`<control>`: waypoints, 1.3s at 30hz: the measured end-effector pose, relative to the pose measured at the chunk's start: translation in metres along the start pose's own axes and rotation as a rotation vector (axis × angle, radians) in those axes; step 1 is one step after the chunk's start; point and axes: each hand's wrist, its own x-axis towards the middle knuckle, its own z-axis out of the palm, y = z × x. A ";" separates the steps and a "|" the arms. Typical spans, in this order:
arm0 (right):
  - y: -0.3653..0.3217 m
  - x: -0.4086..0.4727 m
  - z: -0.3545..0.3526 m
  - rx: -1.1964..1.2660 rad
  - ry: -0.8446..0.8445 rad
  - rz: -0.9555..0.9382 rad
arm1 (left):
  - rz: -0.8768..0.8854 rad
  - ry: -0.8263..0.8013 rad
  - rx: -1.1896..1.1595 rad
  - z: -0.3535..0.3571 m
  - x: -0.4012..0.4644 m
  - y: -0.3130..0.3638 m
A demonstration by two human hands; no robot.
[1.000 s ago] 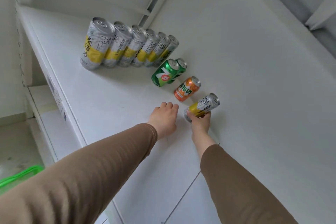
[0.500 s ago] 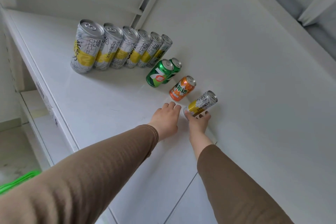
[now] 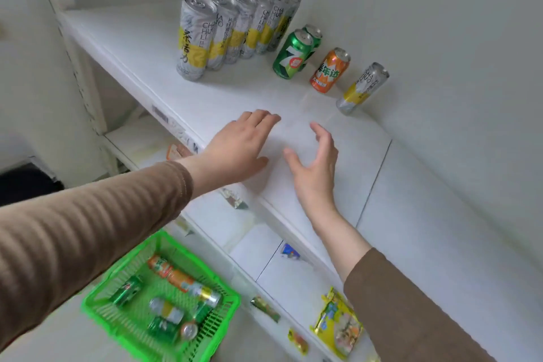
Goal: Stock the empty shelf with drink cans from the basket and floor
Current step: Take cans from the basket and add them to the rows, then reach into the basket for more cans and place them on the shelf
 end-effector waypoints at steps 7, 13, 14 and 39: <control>-0.036 -0.141 0.082 -0.055 -0.002 -0.114 | -0.030 -0.054 0.006 -0.020 -0.142 -0.062; 0.018 -0.229 0.159 -0.171 -0.202 -0.047 | -0.117 -0.203 0.021 0.045 -0.239 -0.120; 0.035 -0.242 0.172 -0.201 -0.246 -0.017 | -0.138 -0.240 0.026 0.063 -0.254 -0.129; 0.456 -0.334 0.570 -0.634 -0.791 -0.004 | -0.569 -0.670 0.214 0.522 -0.404 -0.325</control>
